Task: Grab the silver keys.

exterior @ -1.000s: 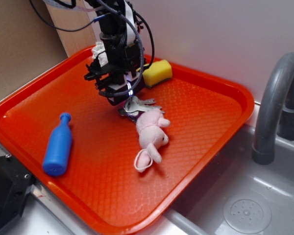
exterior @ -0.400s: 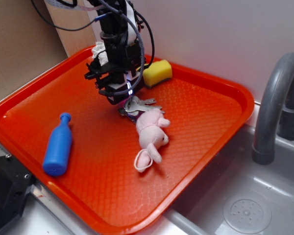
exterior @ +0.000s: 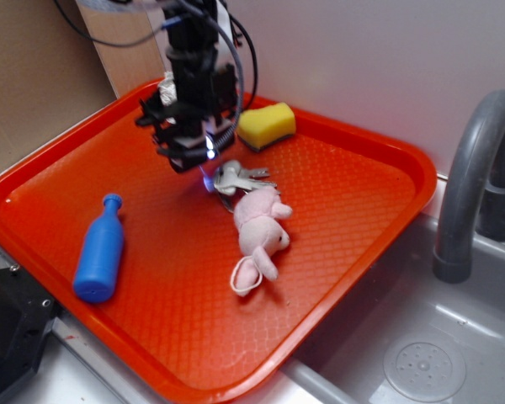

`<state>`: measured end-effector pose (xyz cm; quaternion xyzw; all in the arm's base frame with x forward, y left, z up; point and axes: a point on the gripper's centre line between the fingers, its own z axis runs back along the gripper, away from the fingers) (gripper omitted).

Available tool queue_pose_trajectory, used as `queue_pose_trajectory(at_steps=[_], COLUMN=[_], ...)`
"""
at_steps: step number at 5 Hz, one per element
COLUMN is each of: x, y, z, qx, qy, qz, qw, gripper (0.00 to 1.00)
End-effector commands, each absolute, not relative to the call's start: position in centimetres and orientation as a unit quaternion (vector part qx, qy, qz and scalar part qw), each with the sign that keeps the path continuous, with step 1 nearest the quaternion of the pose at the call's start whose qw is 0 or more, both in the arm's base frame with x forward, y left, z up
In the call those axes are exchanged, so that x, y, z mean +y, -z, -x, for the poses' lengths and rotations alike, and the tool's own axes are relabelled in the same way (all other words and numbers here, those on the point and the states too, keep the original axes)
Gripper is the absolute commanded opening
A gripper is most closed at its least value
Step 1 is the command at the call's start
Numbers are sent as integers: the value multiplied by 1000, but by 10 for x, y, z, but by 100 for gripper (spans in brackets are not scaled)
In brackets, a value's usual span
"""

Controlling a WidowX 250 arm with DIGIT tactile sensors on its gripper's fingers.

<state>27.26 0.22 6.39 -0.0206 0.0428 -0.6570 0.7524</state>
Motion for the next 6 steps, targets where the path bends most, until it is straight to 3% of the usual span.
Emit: queue_pose_trajectory(at_steps=[1,2,3,4,5,6], x=[42,51,42,33,37,39], y=[-182,-230,-281,-297,-293,-288], z=[-225,-200,-192,-196,-205,-207], qx=[-63,-75,-22,-11,11,16], qy=[464,347,231,108,-15,-47], qz=[-38,2,-21,-54,-56,-57], qw=[883,935,973,993,998,997], gripper=[0,0,0,0,0,0])
